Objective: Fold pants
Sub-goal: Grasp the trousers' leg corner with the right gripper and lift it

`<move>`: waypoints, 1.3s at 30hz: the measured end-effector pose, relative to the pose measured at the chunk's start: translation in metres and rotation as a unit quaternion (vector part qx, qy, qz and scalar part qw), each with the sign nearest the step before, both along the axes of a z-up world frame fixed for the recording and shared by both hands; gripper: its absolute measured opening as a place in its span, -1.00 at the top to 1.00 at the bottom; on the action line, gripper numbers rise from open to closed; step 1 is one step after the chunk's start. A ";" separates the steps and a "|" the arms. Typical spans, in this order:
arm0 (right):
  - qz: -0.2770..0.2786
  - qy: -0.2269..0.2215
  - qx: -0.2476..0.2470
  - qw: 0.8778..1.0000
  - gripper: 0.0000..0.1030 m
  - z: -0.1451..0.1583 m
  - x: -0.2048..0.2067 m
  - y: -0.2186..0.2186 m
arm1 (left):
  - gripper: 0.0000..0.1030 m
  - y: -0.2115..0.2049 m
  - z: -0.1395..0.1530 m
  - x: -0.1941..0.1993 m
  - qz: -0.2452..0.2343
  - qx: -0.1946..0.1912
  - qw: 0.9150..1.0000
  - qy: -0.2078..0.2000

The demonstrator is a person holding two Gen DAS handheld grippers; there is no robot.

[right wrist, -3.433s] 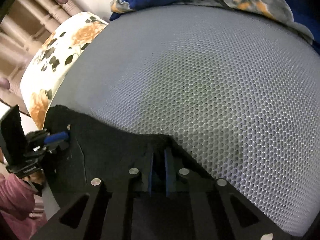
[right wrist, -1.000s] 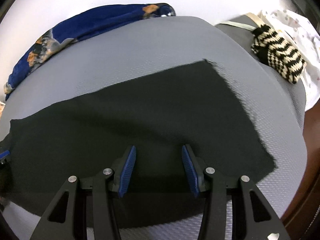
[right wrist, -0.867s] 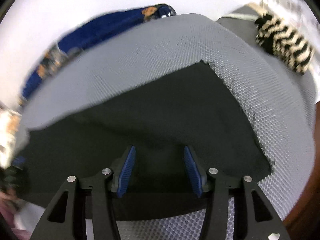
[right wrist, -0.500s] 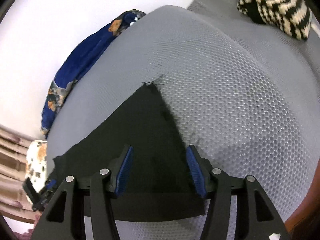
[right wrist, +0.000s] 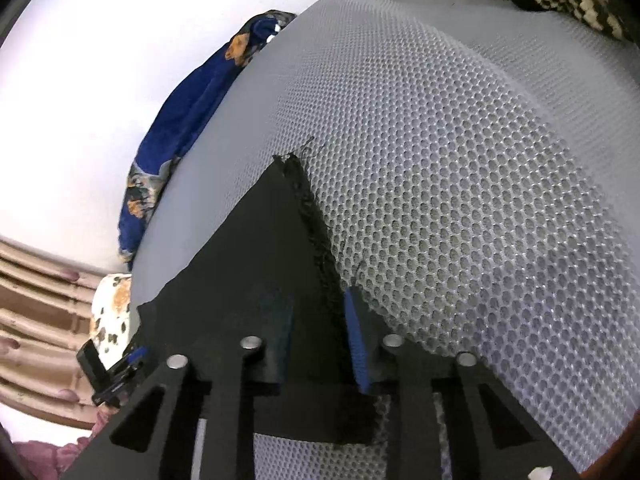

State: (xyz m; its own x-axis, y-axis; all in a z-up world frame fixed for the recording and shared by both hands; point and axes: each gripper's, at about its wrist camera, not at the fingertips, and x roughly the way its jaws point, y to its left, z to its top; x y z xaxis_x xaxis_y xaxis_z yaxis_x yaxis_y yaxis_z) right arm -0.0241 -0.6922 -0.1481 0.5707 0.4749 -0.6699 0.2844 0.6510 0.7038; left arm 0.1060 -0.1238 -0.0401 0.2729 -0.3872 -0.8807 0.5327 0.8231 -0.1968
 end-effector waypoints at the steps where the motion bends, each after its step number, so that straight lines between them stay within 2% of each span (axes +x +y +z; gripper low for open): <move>1: 0.003 -0.003 0.007 1.000 0.62 -0.001 -0.001 -0.001 | 0.11 -0.001 -0.002 0.000 0.001 0.002 1.000 0.002; 5: 0.022 -0.014 0.028 0.999 0.70 -0.006 0.003 0.005 | 0.10 -0.002 -0.006 -0.003 0.003 0.004 1.000 -0.001; 9: 0.023 -0.018 0.020 0.999 0.79 -0.004 0.008 0.017 | 0.09 -0.002 -0.008 -0.003 0.005 0.003 1.000 -0.004; 15: -0.014 -0.003 -0.031 0.999 0.82 0.009 0.004 0.031 | 0.05 -0.005 -0.009 -0.005 0.009 0.003 1.000 -0.013; 25: -0.066 0.010 -0.057 0.996 0.84 0.027 0.003 0.052 | -0.12 -0.015 -0.011 -0.010 -0.002 0.028 0.999 -0.035; 31: -0.068 0.013 -0.070 0.995 0.84 0.041 0.009 0.068 | -0.17 -0.020 -0.013 -0.015 -0.007 0.041 0.998 -0.049; 39: -0.040 0.004 -0.080 0.996 0.84 0.069 0.026 0.108 | -0.22 -0.023 -0.014 -0.019 -0.005 0.052 0.997 -0.057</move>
State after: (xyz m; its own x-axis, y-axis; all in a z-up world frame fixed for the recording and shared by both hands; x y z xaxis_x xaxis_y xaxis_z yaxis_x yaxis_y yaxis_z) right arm 0.0017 -0.5838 -0.0796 0.5970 0.3141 -0.7382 0.3452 0.7300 0.5898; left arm 0.0873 -0.1472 -0.0546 0.3702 -0.2993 -0.8794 0.5555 0.8301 -0.0487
